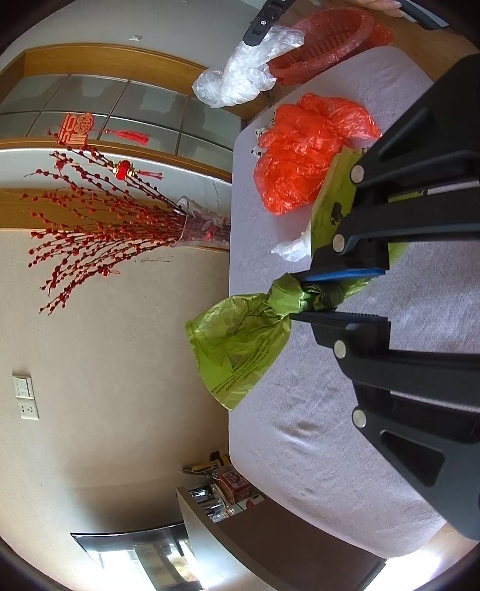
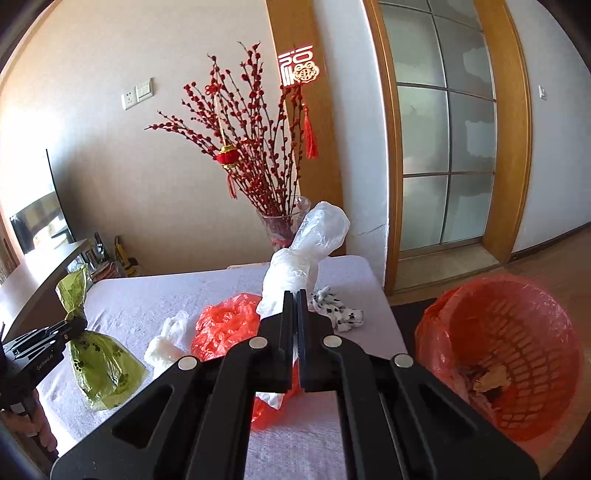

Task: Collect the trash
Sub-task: 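Grasp the clear plastic bag with the right gripper, then carry the green and clear bags to the basket and open both grippers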

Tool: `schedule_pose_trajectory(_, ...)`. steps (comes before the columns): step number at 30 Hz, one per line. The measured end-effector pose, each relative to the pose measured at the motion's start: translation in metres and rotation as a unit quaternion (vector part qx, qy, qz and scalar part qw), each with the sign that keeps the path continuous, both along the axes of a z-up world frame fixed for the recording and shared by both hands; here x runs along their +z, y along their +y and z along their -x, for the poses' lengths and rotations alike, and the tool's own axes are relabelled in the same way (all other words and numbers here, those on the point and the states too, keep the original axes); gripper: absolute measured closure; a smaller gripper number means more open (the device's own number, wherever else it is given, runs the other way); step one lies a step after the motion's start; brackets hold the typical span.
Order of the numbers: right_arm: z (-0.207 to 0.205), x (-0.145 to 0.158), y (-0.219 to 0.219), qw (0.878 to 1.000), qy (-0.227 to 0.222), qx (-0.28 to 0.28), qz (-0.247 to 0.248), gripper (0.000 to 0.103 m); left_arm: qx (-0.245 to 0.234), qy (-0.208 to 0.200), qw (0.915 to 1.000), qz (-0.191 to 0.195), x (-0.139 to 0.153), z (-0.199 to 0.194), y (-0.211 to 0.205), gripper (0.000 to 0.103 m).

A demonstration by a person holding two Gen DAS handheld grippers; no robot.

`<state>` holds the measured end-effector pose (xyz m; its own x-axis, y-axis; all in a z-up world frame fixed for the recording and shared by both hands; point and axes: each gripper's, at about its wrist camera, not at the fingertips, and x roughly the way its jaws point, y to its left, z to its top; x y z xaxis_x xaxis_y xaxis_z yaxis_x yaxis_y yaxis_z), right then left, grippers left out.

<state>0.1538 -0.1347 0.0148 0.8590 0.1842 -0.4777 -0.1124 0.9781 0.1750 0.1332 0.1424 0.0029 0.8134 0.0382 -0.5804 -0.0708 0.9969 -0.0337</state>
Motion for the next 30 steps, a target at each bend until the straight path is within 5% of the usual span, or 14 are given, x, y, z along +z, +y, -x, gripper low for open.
schedule_pose_trajectory(30, 0.03, 0.001, -0.082, 0.996, -0.022, -0.089, -0.01, 0.101, -0.106, -0.02, 0.9941, -0.006, 0.027, -0.019, -0.096, 0.088)
